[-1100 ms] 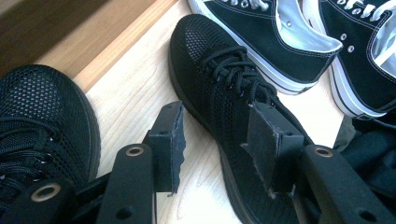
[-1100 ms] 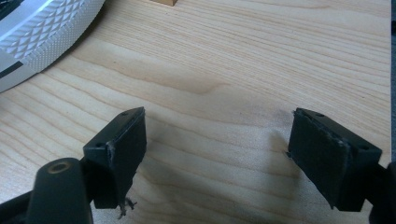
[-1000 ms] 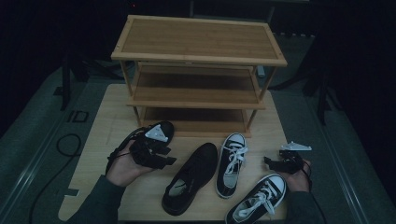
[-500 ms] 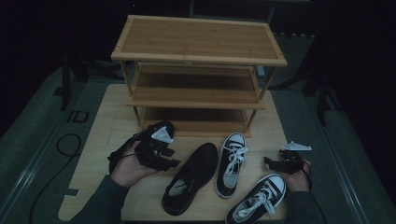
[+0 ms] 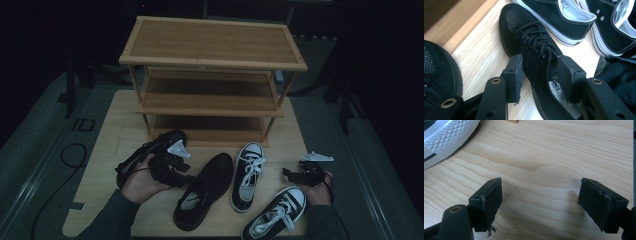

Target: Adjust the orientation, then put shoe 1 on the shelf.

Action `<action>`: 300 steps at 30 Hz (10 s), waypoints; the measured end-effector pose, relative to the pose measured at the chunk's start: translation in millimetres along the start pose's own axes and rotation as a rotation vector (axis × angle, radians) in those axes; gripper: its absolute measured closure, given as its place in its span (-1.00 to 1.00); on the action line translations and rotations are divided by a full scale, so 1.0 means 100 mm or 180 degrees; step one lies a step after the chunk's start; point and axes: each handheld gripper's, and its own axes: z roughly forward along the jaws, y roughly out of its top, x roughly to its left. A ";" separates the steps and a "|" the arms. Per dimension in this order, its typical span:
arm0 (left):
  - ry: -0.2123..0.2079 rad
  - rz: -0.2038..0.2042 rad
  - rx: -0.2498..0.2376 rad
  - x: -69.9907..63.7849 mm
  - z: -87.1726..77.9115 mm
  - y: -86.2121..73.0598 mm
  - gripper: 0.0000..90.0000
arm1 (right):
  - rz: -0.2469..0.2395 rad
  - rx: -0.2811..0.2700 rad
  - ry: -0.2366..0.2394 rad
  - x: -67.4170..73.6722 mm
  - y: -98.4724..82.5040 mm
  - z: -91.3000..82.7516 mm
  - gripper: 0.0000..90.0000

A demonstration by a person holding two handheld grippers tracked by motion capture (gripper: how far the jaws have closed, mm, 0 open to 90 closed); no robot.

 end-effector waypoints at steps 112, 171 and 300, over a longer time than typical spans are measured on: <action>0.0893 -0.0556 0.0268 0.49 -0.28 -0.64 0.12 | -0.0002 0.0000 0.0000 0.00 0.00 0.00 -0.58; 0.0716 -0.0830 0.0601 0.80 0.00 -0.71 0.91 | -0.0004 0.0001 0.0005 0.00 0.00 0.00 -0.58; 0.1469 -0.0989 -0.0121 0.79 0.41 0.32 0.24 | -0.0003 0.0001 0.0001 0.00 0.00 0.00 -0.58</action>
